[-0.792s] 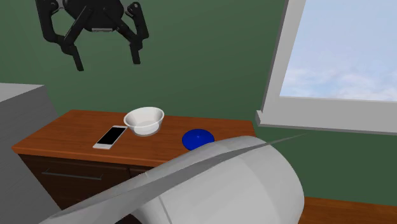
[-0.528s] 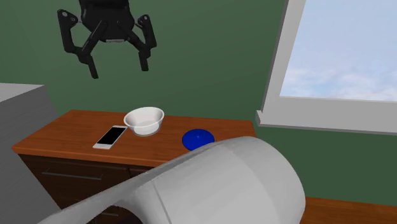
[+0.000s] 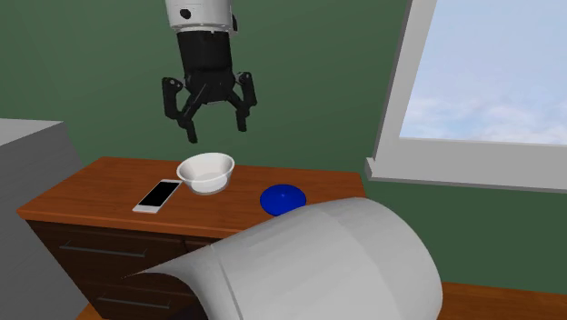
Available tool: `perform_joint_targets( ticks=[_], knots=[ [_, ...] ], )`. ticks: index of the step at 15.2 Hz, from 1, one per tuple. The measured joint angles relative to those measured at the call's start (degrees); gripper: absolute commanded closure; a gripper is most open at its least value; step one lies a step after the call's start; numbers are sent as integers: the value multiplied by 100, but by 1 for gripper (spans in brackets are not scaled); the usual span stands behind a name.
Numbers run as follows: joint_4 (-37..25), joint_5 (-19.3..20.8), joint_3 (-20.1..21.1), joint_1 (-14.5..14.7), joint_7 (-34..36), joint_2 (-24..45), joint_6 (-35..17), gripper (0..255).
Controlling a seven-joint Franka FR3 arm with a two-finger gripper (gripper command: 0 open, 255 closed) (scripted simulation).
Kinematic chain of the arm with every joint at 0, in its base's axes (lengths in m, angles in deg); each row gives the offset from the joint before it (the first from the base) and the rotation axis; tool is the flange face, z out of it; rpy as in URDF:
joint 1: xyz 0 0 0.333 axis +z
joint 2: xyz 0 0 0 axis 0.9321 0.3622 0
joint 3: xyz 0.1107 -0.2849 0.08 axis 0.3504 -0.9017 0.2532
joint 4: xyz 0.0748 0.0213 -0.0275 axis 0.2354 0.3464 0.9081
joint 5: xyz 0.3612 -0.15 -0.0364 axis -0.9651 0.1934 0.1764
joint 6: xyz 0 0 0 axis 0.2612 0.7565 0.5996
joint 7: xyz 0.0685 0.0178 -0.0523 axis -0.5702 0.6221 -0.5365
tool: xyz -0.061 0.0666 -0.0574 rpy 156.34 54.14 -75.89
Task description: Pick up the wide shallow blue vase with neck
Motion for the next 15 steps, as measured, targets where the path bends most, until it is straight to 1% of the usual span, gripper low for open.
perform_joint_targets(
  ticks=[3,6,9,11,15],
  knots=[
    [181,126,-291,-95,-284,292,-564,0],
    [180,184,-614,-150,-611,807,-1168,0],
    [95,118,-903,-143,-932,1418,-1769,0],
    [-6,17,-1117,-137,-1213,1862,-2158,0],
    [-231,-385,-1443,-93,-1803,2755,-2868,0]
  ],
)
